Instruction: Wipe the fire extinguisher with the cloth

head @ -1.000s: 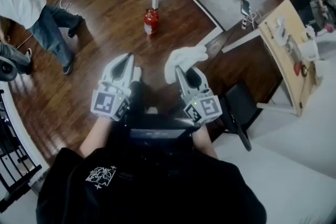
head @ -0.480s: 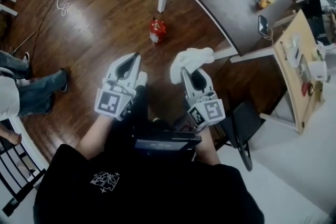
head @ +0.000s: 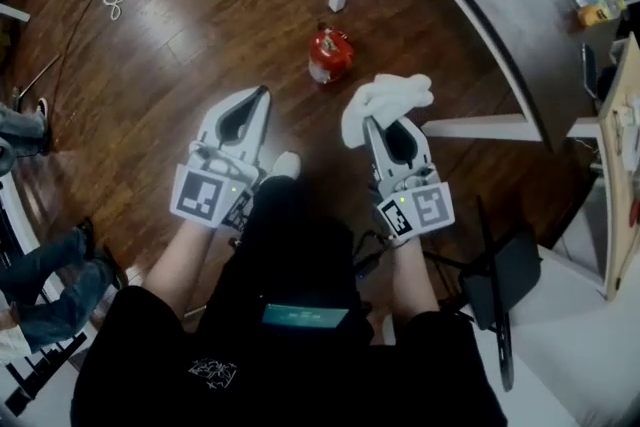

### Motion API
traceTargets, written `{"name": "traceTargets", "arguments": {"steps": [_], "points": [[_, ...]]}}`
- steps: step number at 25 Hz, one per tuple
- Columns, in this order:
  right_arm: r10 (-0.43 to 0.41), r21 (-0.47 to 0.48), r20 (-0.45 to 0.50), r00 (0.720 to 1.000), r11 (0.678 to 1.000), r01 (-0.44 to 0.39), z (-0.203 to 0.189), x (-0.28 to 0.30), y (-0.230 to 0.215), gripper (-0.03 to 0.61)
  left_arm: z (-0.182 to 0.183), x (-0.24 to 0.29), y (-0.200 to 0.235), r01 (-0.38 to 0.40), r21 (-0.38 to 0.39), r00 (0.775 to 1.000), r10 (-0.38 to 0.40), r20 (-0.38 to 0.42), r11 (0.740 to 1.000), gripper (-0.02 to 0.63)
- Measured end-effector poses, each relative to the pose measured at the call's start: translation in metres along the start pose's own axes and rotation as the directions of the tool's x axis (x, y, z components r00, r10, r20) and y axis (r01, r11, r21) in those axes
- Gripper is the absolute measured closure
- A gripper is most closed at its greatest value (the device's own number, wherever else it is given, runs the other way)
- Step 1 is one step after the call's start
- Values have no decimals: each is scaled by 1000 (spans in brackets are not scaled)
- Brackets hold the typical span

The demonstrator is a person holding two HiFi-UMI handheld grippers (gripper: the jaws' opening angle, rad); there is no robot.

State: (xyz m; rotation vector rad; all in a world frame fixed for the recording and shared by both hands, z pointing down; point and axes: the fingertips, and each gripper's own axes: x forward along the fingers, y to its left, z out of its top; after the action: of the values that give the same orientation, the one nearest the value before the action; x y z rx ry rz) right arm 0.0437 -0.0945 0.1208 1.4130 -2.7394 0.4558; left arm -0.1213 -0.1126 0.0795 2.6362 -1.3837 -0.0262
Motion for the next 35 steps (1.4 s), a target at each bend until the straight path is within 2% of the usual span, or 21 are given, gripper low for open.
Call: {"name": "traceTargets", "arguments": {"steps": [3, 6, 10, 13, 18, 23, 27, 32, 35], "points": [[5, -1, 31, 999, 1000, -5, -76, 14, -27, 449, -79, 8, 11, 31, 11, 999, -31, 11, 999, 614], [2, -5, 57, 998, 1000, -2, -141, 33, -54, 448, -142, 20, 31, 36, 14, 998, -36, 47, 999, 614], [-6, 2, 75, 997, 1000, 5, -211, 52, -80, 448, -208, 24, 46, 37, 25, 997, -38, 65, 999, 614], [-11, 7, 90, 996, 1000, 10, -239, 59, -91, 448, -242, 24, 46, 39, 8, 997, -40, 60, 999, 614], [-18, 38, 138, 990, 999, 13, -247, 62, -104, 446, -266, 24, 36, 26, -2, 998, -26, 56, 1000, 614], [4, 12, 148, 989, 1000, -6, -238, 68, -105, 448, -264, 23, 31, 17, -3, 998, -16, 62, 1000, 614], [-10, -9, 165, 986, 1000, 12, -229, 78, -112, 449, -264, 29, 27, 29, 4, 998, -29, 61, 1000, 614], [-21, -46, 207, 978, 998, 31, -200, 110, -118, 448, -270, 37, 26, 55, 25, 997, -56, 47, 998, 614], [-25, -58, 198, 980, 998, 37, -201, 136, -116, 449, -271, 39, 25, 56, 18, 997, -57, 59, 998, 614]]}}
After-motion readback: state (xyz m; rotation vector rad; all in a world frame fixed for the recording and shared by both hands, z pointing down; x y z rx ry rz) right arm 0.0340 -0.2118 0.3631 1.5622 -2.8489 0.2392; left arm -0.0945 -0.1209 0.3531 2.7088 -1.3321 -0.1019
